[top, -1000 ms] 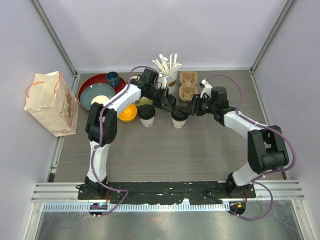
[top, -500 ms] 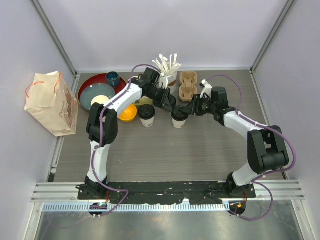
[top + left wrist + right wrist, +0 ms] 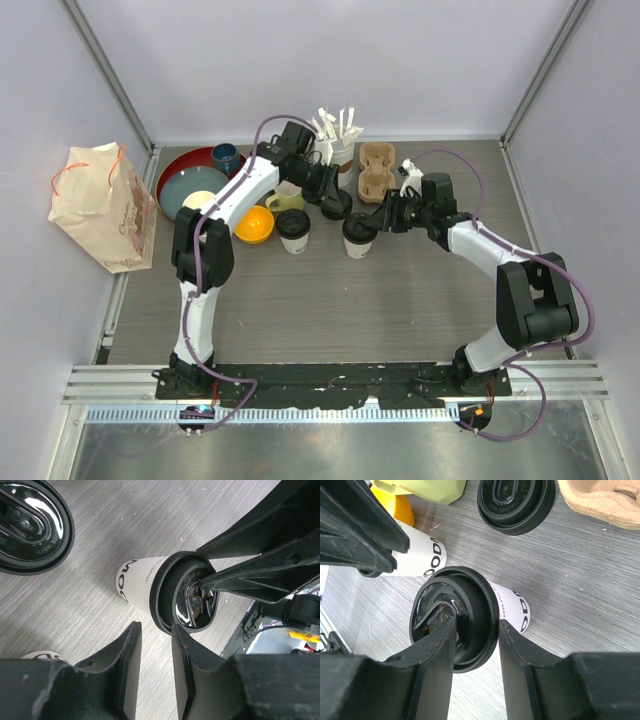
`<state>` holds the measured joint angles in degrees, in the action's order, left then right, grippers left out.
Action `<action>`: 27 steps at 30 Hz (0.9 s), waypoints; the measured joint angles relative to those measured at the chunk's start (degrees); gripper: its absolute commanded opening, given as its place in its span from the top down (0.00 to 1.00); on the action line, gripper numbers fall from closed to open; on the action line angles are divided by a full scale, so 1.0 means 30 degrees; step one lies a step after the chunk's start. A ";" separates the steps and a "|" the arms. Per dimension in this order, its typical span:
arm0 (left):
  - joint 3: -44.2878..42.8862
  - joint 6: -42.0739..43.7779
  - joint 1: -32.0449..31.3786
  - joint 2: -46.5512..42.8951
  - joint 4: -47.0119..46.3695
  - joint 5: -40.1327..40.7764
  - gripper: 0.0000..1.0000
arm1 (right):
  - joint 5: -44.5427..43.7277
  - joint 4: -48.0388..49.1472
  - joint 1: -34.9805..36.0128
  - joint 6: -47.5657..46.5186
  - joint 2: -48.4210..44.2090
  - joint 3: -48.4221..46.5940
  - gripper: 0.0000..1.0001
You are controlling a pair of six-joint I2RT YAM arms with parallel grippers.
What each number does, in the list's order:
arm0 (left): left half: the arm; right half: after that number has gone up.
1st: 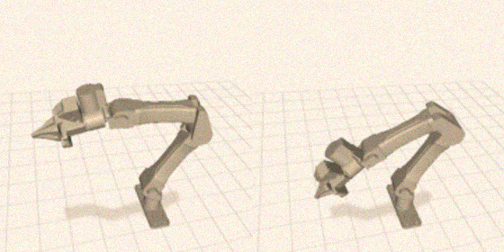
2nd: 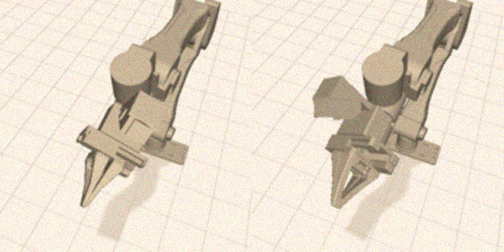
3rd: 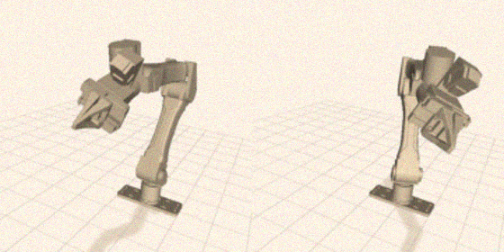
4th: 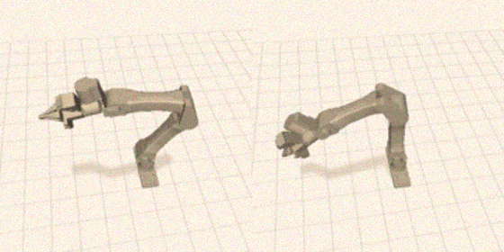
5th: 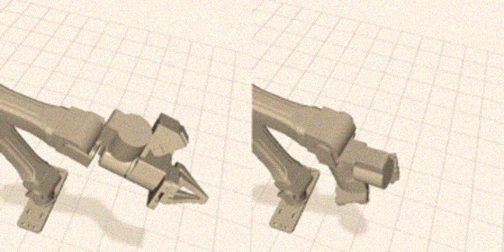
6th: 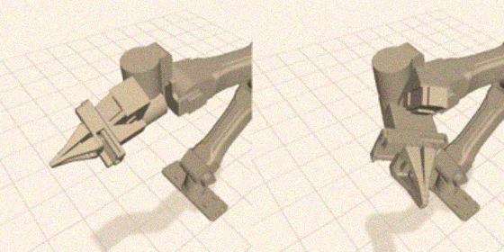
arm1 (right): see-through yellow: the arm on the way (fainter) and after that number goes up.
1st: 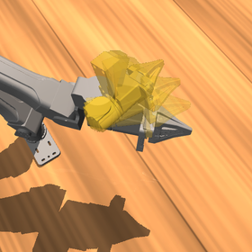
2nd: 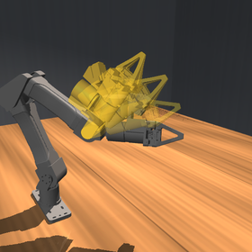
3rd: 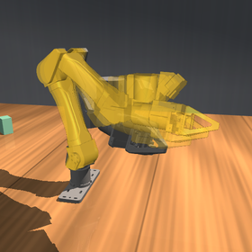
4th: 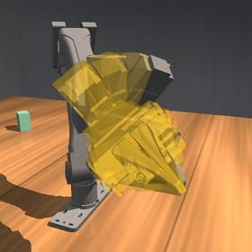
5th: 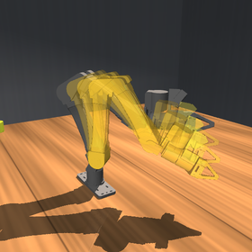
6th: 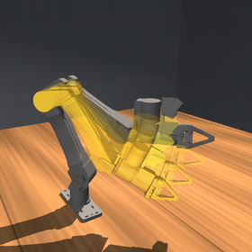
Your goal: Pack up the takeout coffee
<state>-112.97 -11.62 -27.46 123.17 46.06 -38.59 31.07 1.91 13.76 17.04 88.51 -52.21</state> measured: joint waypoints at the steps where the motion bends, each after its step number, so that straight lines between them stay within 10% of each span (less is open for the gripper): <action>1: -0.0189 0.0036 0.0087 0.0000 0.0131 -0.0007 0.66 | -0.0022 -0.0168 0.0000 0.0000 0.0000 -0.0066 0.53; 13: -0.0444 0.0903 0.0743 -0.0729 0.1494 0.0204 0.66 | -0.0656 -0.2492 0.0007 -0.0444 0.0000 -0.1071 0.30; 27: -0.0313 0.1807 0.1297 -0.2091 0.2623 0.0226 0.57 | -0.1042 -0.4590 0.0022 -0.1668 0.0000 -0.3555 0.26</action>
<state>-113.91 -6.20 -23.57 116.90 53.93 -37.91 27.94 -11.86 13.82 12.03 88.51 -62.87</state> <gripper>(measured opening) 0.383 0.760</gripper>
